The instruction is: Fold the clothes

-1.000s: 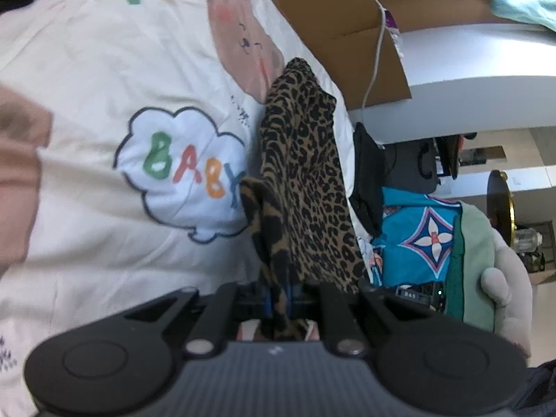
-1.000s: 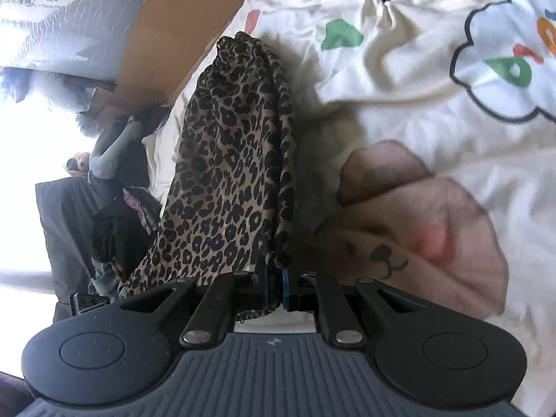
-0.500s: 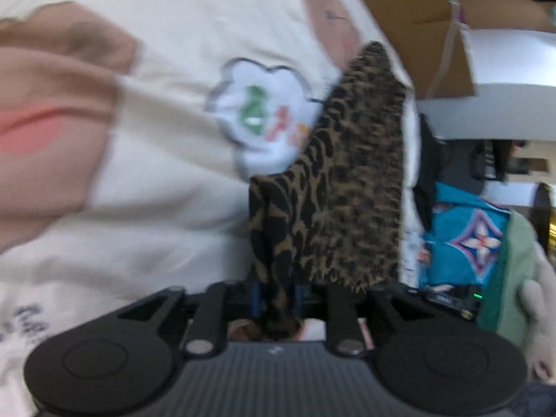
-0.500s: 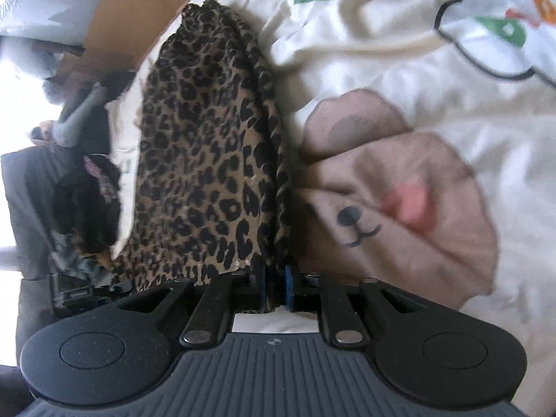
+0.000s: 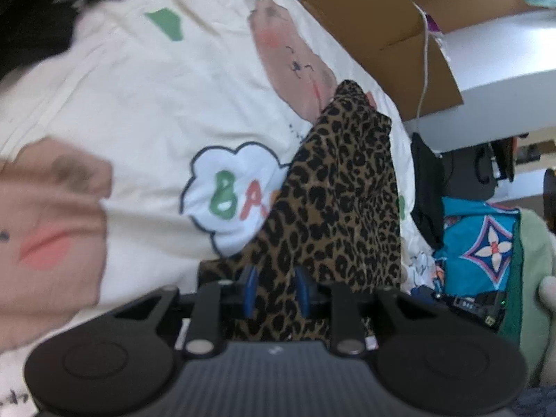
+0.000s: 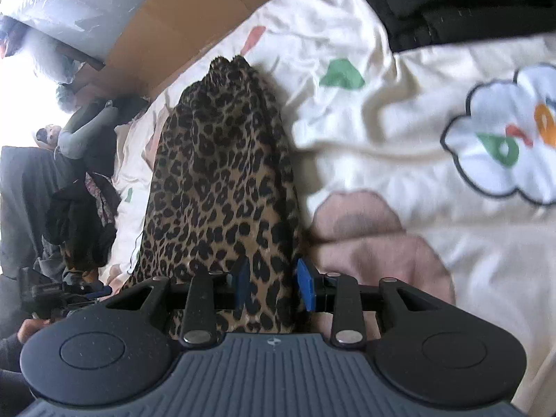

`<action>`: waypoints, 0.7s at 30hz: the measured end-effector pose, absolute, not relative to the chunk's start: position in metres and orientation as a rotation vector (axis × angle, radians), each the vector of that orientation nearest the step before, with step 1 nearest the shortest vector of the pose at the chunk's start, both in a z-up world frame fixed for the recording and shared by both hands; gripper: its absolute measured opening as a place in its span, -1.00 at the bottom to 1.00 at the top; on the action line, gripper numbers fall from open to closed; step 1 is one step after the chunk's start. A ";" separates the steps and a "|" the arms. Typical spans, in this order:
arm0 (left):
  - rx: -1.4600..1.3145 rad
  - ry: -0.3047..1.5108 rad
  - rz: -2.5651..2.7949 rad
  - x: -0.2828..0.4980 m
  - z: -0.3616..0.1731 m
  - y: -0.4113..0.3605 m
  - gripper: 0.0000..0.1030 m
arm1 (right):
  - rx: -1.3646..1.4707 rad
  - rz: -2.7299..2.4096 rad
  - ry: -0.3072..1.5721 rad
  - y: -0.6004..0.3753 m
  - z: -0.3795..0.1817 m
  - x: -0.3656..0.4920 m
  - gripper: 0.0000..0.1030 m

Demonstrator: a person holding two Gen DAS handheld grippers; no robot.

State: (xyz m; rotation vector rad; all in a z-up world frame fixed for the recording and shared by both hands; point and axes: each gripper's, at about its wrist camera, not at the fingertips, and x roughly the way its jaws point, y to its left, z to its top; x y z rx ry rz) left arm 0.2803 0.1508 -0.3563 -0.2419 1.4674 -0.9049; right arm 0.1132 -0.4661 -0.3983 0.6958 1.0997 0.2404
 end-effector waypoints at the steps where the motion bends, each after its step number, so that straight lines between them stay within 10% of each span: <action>1: -0.228 1.461 -0.913 0.280 -0.354 0.145 -0.52 | 0.694 0.238 1.093 -0.467 -0.397 0.115 -0.37; 21: -0.043 1.324 -1.018 0.264 -0.371 0.034 -0.61 | 0.610 0.242 1.043 -0.448 -0.413 0.183 -0.37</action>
